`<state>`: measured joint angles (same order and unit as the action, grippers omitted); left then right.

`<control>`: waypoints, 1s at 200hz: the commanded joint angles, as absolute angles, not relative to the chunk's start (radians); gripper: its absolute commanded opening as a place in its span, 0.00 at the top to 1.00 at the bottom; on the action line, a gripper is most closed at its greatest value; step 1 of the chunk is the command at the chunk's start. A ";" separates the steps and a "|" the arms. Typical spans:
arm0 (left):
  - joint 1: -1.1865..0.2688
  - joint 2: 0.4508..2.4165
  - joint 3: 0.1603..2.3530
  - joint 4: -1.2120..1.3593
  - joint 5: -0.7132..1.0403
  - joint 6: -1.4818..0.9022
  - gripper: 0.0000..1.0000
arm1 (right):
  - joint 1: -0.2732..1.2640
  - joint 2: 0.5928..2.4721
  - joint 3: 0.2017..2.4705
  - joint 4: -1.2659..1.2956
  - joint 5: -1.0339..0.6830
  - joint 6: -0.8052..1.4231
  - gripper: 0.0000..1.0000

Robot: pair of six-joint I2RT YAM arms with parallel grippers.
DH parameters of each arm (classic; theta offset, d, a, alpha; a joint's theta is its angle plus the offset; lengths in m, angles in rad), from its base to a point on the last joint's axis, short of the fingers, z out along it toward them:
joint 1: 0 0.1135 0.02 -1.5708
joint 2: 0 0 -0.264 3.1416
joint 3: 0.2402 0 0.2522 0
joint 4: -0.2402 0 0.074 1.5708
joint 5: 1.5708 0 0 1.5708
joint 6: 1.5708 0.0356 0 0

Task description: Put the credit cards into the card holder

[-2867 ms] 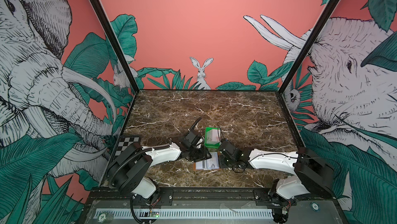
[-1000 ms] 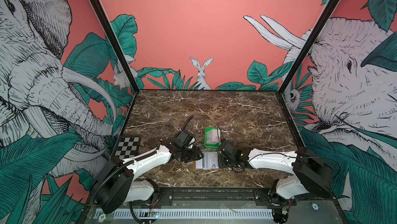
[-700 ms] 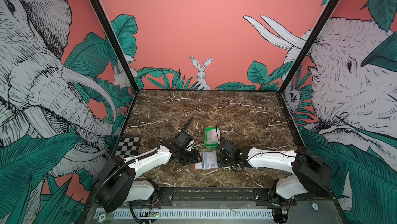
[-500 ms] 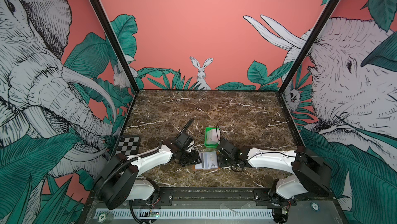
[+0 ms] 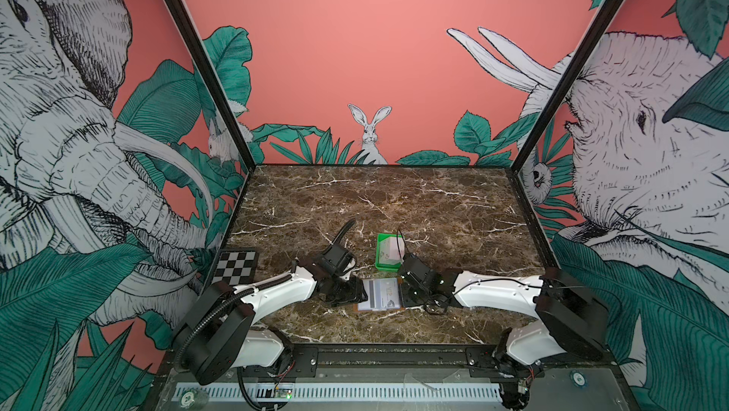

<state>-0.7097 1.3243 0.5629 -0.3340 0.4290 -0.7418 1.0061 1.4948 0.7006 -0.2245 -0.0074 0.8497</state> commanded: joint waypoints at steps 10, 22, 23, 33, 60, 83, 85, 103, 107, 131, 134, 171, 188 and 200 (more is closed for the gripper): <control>-0.707 1.336 0.512 -0.203 0.512 -0.780 0.40 | 1.010 1.504 0.716 -0.228 -0.002 0.841 0.89; -0.707 1.313 0.522 -0.219 0.513 -0.773 0.41 | 1.009 1.505 0.717 -0.230 -0.001 0.839 0.89; -0.707 1.310 0.522 -0.221 0.514 -0.772 0.41 | 1.009 1.506 0.718 -0.231 0.000 0.839 0.89; -0.707 1.285 0.535 -0.249 0.512 -0.765 0.41 | 1.011 1.510 0.719 -0.235 0.000 0.836 0.89; -0.707 1.232 0.570 -0.286 0.525 -0.770 0.42 | 1.011 1.524 0.724 -0.243 0.006 0.831 0.89; -0.707 1.192 0.569 -0.243 0.560 -0.806 0.44 | 1.010 1.524 0.729 -0.241 0.009 0.831 0.89; -0.707 1.188 0.571 -0.247 0.559 -0.806 0.45 | 1.011 1.523 0.729 -0.243 0.011 0.831 0.89; -0.707 1.170 0.583 -0.249 0.561 -0.806 0.45 | 1.010 1.523 0.730 -0.241 0.012 0.830 0.89; -0.707 1.170 0.583 -0.240 0.567 -0.813 0.45 | 1.009 1.522 0.732 -0.242 0.010 0.829 0.89; -0.719 1.193 0.572 -0.153 0.590 -0.847 0.45 | 1.010 1.521 0.732 -0.239 0.007 0.827 0.89; -0.722 1.197 0.573 -0.145 0.590 -0.849 0.45 | 1.009 1.520 0.731 -0.237 0.007 0.828 0.89; -0.779 1.256 0.576 -0.004 0.589 -0.902 0.45 | 1.010 1.507 0.726 -0.231 0.003 0.831 0.89; -0.823 1.297 0.596 0.053 0.589 -0.915 0.45 | 1.011 1.503 0.722 -0.227 0.001 0.834 0.89; -0.845 1.320 0.602 0.086 0.589 -0.924 0.45 | 1.010 1.495 0.718 -0.223 -0.002 0.839 0.89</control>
